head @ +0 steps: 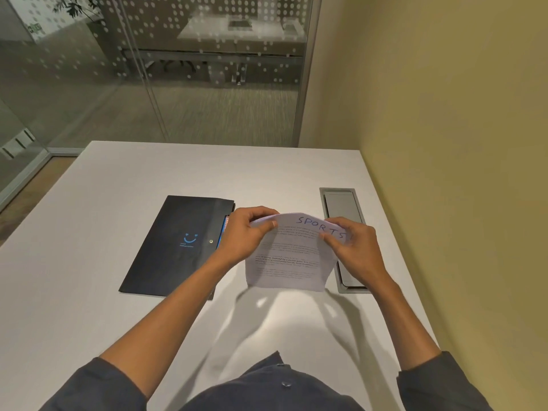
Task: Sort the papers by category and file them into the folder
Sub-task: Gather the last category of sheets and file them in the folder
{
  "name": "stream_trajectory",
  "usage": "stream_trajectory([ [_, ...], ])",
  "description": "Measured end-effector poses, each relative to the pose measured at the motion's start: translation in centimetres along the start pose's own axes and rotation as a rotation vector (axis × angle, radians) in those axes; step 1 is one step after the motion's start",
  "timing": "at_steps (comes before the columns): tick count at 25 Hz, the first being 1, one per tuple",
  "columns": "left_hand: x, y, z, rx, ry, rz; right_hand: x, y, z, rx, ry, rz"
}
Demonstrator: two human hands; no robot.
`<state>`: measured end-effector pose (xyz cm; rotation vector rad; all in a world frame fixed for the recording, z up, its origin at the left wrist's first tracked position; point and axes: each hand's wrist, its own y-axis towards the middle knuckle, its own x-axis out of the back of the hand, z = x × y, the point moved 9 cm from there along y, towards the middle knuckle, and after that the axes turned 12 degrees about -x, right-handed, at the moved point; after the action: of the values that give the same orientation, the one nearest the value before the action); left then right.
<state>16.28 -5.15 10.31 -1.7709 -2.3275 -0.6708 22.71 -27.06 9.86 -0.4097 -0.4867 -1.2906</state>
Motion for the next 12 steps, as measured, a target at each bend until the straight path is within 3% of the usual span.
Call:
stream_trajectory([
  [2,0.5,0.5,-1.1,-0.077,0.229,0.055,-0.1,-0.1,0.0,0.013,-0.001,0.010],
  [4,0.1,1.1,-2.7,-0.198,0.564,0.186,-0.3,-0.1,0.5,0.028,-0.004,0.016],
  [6,-0.9,1.7,-4.0,-0.267,0.752,0.313,-0.7,-0.1,1.6,0.077,-0.045,0.025],
  [12,-4.0,2.7,-3.6,-0.246,0.749,0.617,-1.5,-0.7,5.4,0.290,-0.197,-0.008],
])
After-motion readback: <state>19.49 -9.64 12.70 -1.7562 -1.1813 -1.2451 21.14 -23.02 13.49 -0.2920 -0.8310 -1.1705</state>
